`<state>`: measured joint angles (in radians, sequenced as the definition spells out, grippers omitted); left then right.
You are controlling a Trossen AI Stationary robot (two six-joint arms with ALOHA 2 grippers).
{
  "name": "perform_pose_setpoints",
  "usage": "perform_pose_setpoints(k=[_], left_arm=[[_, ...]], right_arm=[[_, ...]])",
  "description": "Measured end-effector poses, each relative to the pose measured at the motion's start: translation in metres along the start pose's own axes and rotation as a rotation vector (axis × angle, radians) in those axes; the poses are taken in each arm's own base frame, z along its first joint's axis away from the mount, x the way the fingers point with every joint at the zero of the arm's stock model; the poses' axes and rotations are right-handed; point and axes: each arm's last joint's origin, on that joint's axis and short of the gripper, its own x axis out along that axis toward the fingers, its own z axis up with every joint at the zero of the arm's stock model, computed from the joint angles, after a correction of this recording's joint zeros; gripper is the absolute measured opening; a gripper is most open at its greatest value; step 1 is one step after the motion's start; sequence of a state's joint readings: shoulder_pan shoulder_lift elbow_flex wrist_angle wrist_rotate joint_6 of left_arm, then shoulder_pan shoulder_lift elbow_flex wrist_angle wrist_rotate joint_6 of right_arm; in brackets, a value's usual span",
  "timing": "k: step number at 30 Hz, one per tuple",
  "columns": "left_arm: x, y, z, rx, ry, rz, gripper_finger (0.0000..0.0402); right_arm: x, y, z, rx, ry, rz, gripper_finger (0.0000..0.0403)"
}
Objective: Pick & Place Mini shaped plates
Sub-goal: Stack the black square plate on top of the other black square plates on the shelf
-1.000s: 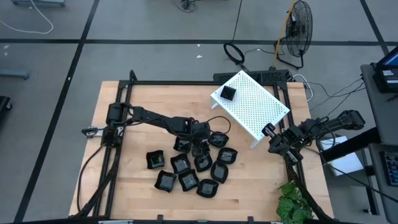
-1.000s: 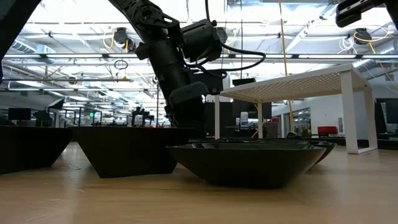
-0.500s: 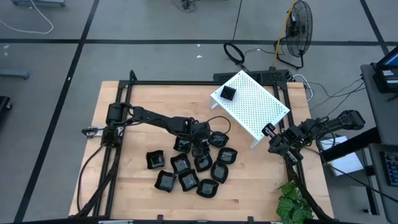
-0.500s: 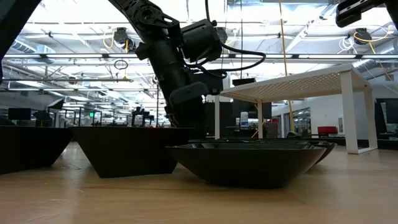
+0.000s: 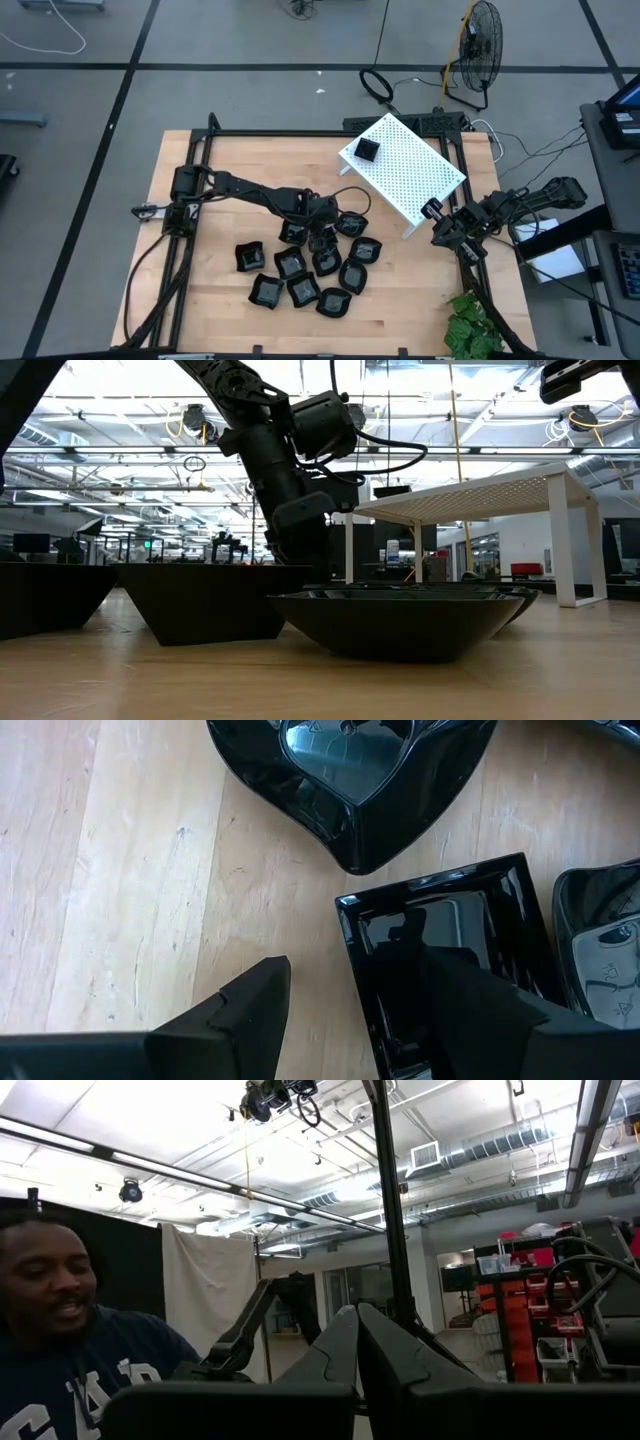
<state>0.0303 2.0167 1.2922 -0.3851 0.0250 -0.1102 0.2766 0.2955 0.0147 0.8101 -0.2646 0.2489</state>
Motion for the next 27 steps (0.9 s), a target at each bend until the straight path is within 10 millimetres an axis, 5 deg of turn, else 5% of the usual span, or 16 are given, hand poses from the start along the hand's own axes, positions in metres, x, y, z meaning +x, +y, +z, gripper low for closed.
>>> perform_pose_setpoints(k=[16, 27], left_arm=[[0.0, 0.0008, -0.0004, -0.001, 0.004, 0.0, 0.0223], [-0.0002, 0.0085, 0.0004, -0.078, 0.003, 0.006, 0.0085]], right_arm=[[0.0, 0.0, 0.0002, 0.0, -0.001, 0.0, 0.0], [0.0, 0.0, 0.0002, 0.0, -0.001, 0.0, 0.0]])
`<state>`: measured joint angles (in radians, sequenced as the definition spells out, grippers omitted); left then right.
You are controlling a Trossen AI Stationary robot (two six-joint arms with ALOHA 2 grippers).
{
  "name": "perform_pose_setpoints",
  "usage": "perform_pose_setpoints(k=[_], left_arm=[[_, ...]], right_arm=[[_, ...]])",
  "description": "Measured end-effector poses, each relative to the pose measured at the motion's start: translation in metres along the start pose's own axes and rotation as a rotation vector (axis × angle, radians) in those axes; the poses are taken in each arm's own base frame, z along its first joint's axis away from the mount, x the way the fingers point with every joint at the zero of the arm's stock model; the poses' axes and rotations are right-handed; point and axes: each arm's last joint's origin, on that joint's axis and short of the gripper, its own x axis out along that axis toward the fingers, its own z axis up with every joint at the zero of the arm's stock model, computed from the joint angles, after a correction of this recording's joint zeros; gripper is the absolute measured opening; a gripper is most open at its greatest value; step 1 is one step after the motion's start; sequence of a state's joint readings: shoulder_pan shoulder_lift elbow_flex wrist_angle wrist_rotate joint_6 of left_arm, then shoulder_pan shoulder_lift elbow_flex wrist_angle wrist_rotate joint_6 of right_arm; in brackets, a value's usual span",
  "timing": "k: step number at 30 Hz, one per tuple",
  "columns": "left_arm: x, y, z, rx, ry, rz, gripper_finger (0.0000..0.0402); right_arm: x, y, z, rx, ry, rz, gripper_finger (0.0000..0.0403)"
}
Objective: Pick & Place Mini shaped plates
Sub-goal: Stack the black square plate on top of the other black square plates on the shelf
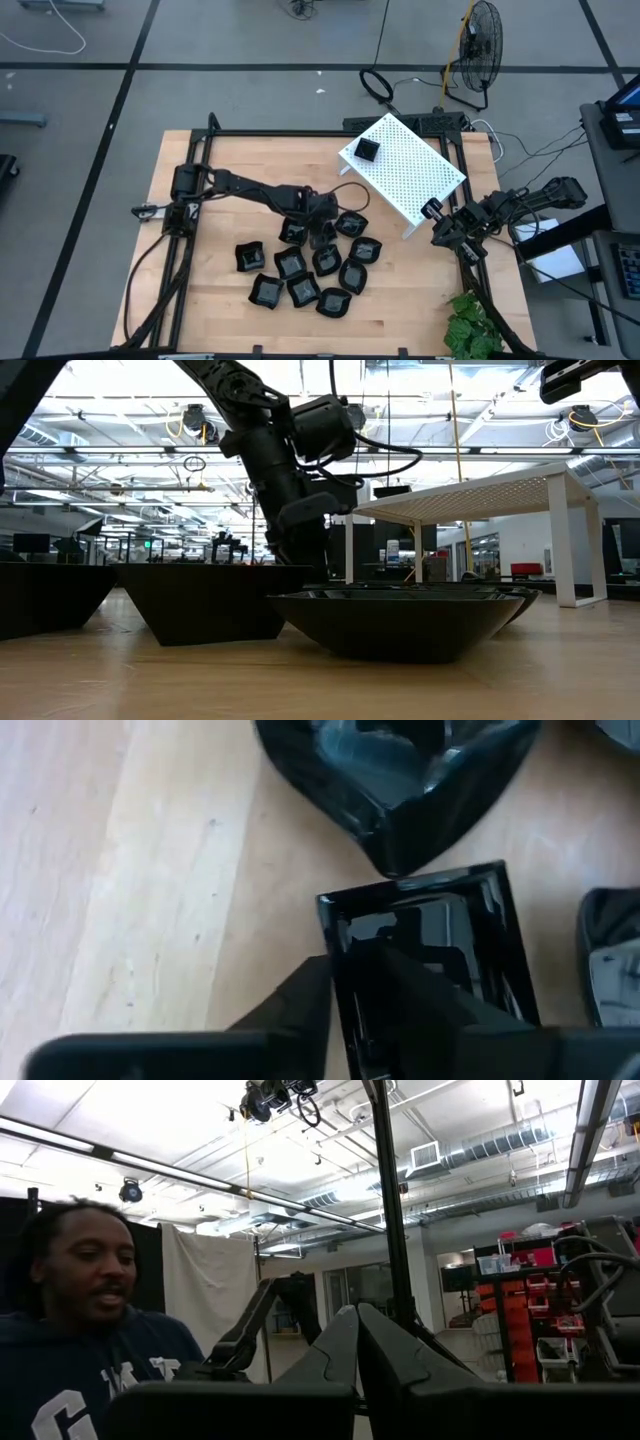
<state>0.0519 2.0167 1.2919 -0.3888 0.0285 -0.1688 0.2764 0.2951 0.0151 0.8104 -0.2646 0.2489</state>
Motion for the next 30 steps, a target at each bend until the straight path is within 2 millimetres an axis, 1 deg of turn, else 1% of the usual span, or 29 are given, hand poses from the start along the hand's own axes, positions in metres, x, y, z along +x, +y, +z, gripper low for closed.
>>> perform_pose_setpoints(k=[8, 10, 13, 16, 20, 23, 27, 30], left_arm=[[-0.001, 0.006, 0.001, -0.058, -0.002, 0.003, 0.0012], [-0.001, 0.007, 0.001, -0.063, -0.002, 0.003, 0.0006], [-0.002, 0.008, 0.002, -0.072, 0.003, 0.006, 0.0013], [-0.011, 0.007, 0.004, -0.066, 0.012, 0.012, 0.0014], [-0.036, 0.006, 0.009, -0.051, -0.013, 0.019, 0.0004], [-0.063, 0.006, 0.014, -0.043, -0.077, 0.058, 0.001], [-0.105, 0.007, 0.022, -0.015, -0.224, 0.148, 0.0006], [-0.138, 0.014, 0.035, -0.067, -0.43, 0.223, 0.0005]], right_arm=[[0.0, 0.0, 0.0, 0.0, 0.001, 0.0, 0.0], [0.0, 0.0, 0.0, 0.0, 0.001, 0.0, 0.0], [0.0, 0.0, 0.0, 0.0, 0.001, 0.0, 0.0], [0.0, 0.0, 0.0, 0.0, 0.0, 0.0, 0.0], [0.0, 0.0, 0.0, 0.0, 0.0, 0.0, 0.0], [0.0, 0.0, 0.0, 0.0, 0.0, 0.0, 0.0], [0.0, 0.0, 0.0, 0.0, 0.0, 0.0, 0.0], [0.0, 0.0, 0.0, 0.0, 0.001, 0.0, 0.0]])
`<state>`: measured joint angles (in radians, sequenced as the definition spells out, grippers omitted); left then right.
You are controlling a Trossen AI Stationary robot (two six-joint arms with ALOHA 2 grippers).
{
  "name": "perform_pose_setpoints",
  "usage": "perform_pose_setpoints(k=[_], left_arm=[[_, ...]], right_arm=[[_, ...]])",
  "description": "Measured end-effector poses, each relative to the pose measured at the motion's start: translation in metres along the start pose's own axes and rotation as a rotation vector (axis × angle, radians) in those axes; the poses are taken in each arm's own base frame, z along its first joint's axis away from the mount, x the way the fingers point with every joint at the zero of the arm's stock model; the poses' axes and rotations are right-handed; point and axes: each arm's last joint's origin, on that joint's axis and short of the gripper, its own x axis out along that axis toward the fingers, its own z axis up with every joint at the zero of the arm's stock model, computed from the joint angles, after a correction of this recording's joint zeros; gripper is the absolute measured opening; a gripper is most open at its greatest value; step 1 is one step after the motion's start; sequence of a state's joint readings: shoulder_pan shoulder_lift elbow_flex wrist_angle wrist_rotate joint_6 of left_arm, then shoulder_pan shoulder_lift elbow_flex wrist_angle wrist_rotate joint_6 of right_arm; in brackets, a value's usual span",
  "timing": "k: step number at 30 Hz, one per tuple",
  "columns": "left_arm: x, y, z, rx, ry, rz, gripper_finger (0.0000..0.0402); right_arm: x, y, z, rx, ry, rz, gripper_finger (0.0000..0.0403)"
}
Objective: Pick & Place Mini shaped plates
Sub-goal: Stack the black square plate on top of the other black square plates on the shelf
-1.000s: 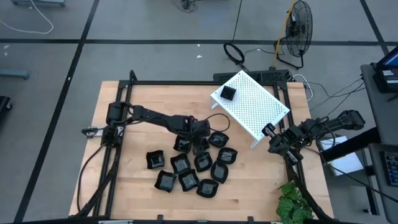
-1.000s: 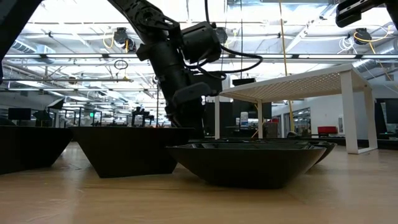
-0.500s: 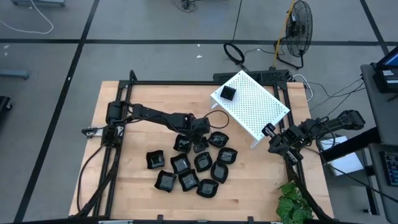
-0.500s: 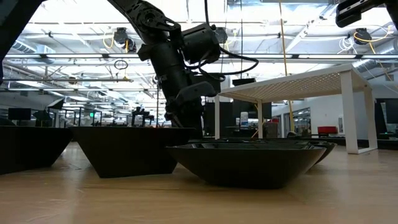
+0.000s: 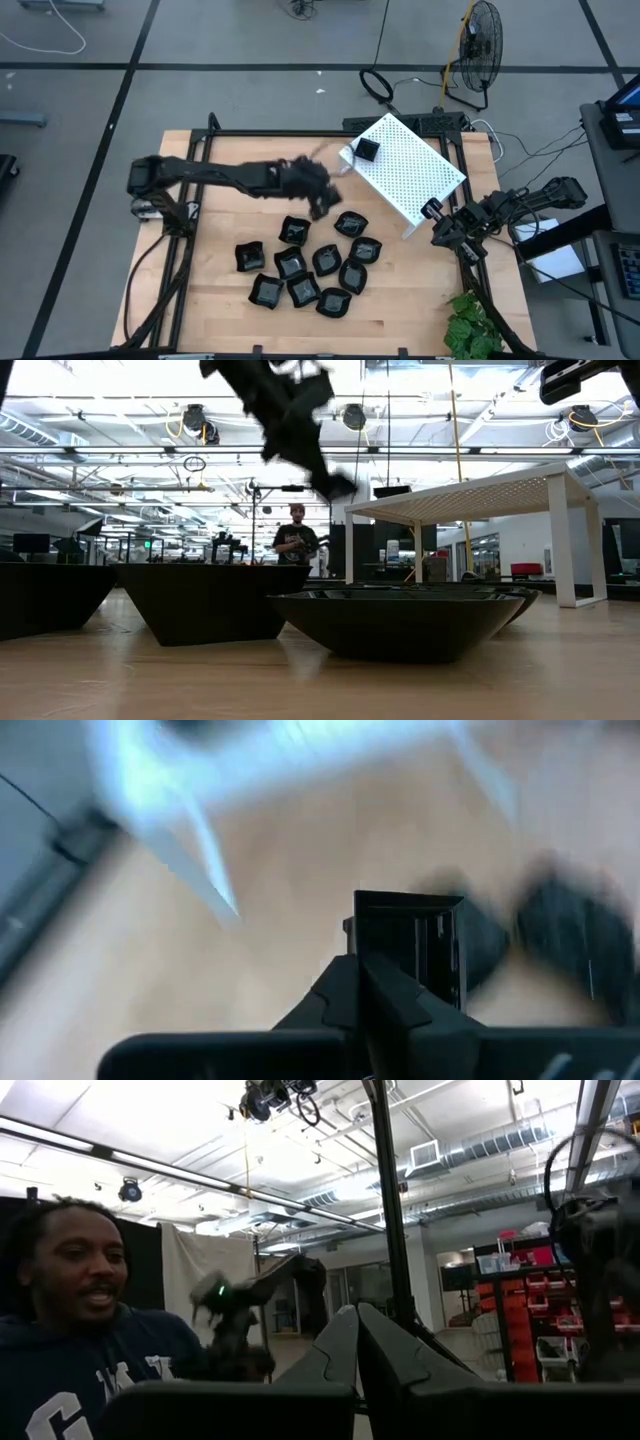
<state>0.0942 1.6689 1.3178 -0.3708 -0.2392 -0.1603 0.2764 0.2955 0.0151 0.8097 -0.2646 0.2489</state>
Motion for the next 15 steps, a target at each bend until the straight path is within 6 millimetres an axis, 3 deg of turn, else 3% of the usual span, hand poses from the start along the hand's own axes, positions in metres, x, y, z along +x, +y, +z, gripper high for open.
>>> perform_pose_setpoints(k=[4, 7, 10, 15], left_arm=[[-0.021, 0.021, 0.034, -0.152, -0.297, 0.047, 0.0014], [-0.025, 0.04, 0.052, -0.224, -0.467, 0.017, 0.0005], [-0.02, 0.058, 0.061, -0.295, -0.562, -0.025, 0.0008], [0.006, 0.074, 0.062, -0.388, -0.606, -0.096, 0.0005]], right_arm=[[0.0, 0.0, 0.0, 0.0, -0.001, 0.001, 0.0], [0.0, 0.0, 0.0, 0.0, -0.001, 0.001, 0.0], [0.0, 0.0, 0.0, 0.0, 0.0, 0.0, 0.0], [0.0, 0.0, 0.0, 0.0, -0.001, 0.0, 0.0]])
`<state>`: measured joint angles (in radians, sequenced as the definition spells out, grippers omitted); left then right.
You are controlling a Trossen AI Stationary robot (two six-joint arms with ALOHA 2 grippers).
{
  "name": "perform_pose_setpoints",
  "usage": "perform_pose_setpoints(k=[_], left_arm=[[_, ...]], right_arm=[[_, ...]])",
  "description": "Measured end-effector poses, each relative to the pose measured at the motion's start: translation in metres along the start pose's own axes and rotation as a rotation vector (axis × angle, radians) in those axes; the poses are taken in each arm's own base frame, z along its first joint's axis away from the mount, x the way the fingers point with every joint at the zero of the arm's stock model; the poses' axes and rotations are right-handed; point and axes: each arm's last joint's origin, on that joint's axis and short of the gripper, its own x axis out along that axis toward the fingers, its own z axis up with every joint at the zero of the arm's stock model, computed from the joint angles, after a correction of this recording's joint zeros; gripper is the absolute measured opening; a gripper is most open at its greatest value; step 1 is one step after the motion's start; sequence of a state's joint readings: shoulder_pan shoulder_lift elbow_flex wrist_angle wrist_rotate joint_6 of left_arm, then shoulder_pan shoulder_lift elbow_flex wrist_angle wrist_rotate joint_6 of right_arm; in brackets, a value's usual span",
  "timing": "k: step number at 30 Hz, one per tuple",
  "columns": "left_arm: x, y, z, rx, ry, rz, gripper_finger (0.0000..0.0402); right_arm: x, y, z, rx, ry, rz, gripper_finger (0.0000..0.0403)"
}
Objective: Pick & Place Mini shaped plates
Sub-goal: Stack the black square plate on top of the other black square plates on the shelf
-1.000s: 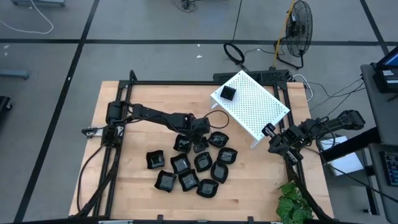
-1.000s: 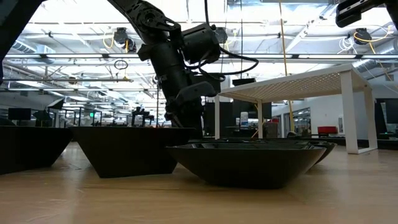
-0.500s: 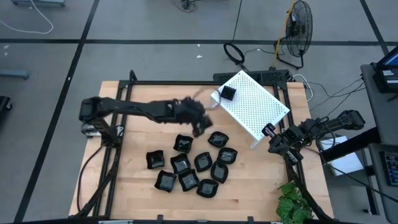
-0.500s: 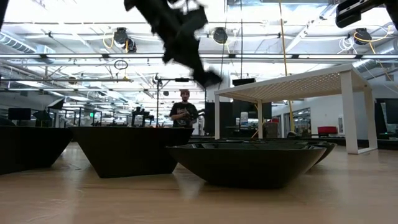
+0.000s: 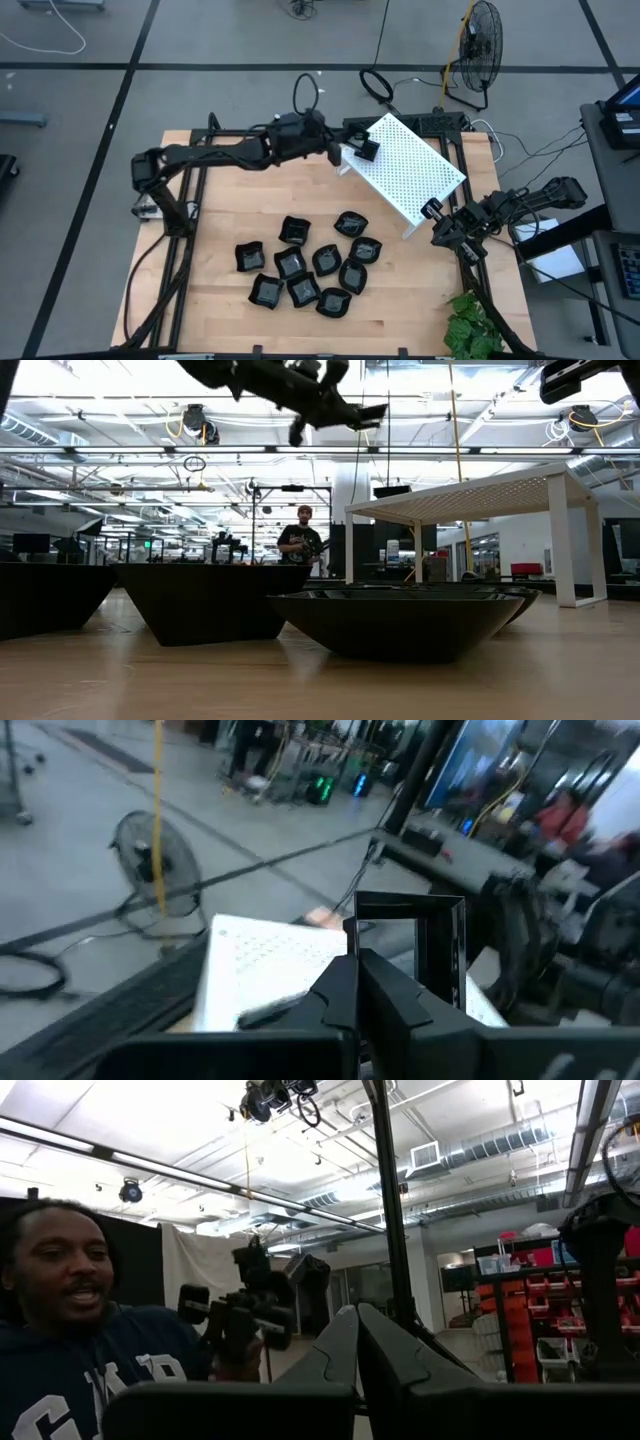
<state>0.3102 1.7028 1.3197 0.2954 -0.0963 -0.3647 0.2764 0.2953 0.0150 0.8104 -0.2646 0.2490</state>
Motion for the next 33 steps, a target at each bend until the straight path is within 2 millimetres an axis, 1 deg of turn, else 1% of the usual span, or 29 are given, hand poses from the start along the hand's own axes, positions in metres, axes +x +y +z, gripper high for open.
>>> perform_pose_setpoints(k=[3, 6, 9, 11, 16, 21, 23, 29, 33], left_arm=[[0.014, 0.004, -0.011, -0.048, -0.031, -0.022, 0.0008], [0.027, 0.009, -0.027, -0.068, -0.037, -0.022, 0.0014], [0.036, 0.014, -0.041, -0.068, -0.015, -0.012, 0.0006], [0.04, 0.016, -0.047, -0.067, -0.008, 0.007, 0.0005], [0.043, 0.019, -0.054, -0.055, -0.006, 0.065, 0.0018], [0.045, 0.019, -0.058, -0.047, 0.007, 0.068, 0.0005], [0.045, 0.02, -0.06, -0.037, 0.011, 0.069, 0.0007], [0.047, 0.02, -0.061, -0.008, 0.009, 0.07, 0.0043], [0.046, 0.02, -0.061, -0.003, 0.007, 0.069, 0.0059]], right_arm=[[0.0, 0.0, 0.0, 0.0, 0.0, 0.0, 0.0], [0.0, 0.0, 0.0, 0.0, 0.0, 0.0, 0.0], [0.0, 0.0, 0.0, 0.0, 0.001, 0.0, 0.0], [0.0, 0.0, 0.0, 0.0, 0.0, 0.0, 0.0], [0.0, 0.0, 0.0, 0.001, 0.001, 0.0, 0.0], [0.0, 0.0, 0.0, 0.0, 0.0, 0.0, 0.0], [0.0, 0.0, 0.0, 0.0, 0.001, 0.001, 0.0], [0.0, 0.0, 0.0, 0.0, 0.001, 0.0, 0.0], [0.0, 0.0, 0.0, 0.001, 0.001, 0.0, 0.0]])
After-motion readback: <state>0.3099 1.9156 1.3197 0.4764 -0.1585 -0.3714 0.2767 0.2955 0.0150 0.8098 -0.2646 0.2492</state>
